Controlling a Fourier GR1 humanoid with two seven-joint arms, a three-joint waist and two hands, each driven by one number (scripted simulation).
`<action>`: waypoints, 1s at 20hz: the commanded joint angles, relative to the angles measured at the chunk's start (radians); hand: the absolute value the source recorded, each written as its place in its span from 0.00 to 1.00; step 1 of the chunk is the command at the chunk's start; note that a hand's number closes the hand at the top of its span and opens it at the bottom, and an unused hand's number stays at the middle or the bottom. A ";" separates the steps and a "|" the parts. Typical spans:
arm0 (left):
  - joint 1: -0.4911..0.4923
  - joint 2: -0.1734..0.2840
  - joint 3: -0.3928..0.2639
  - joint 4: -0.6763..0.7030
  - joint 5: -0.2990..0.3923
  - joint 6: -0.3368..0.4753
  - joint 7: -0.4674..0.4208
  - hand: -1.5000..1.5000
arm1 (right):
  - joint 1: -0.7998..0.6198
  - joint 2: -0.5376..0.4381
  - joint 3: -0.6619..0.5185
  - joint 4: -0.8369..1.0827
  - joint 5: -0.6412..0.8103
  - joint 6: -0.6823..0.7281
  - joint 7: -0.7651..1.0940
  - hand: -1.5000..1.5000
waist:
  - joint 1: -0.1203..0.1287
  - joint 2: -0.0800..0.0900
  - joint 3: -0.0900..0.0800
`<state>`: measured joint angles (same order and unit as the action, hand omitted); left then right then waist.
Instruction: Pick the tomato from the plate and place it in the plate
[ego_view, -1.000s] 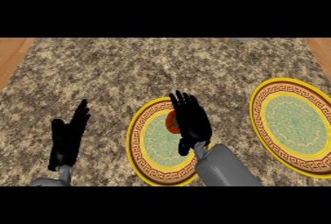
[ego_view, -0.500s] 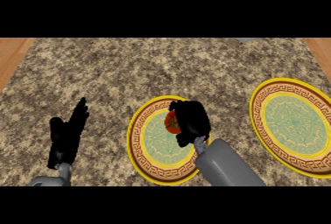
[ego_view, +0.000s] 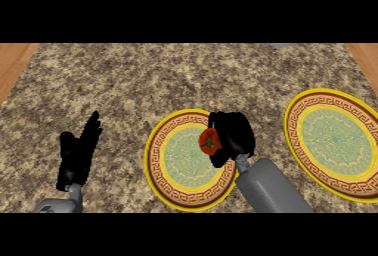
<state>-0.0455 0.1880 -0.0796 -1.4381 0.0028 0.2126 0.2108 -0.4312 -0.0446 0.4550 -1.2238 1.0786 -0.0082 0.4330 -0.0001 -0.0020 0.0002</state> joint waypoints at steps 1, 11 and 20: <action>0.002 -0.017 -0.011 -0.003 -0.024 0.021 -0.001 0.50 | 0.055 -0.073 -0.137 -0.031 -0.131 0.046 -0.051 1.00 | -0.007 0.002 0.000; 0.021 -0.015 0.014 -0.022 -0.005 -0.009 0.000 0.50 | 0.197 -0.136 -0.176 -0.487 -0.051 0.008 0.091 1.00 | -0.012 -0.003 -0.001; 0.038 -0.001 0.019 -0.066 -0.009 -0.027 0.016 0.50 | 0.159 -0.212 -0.385 -0.693 -0.001 0.013 0.223 1.00 | -0.004 -0.001 0.000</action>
<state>-0.0223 0.1684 -0.0725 -1.4679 -0.0123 0.2024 0.2153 -0.2641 -0.2245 0.1641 -1.8246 1.1038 -0.0450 0.6064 -0.0082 -0.0040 -0.0003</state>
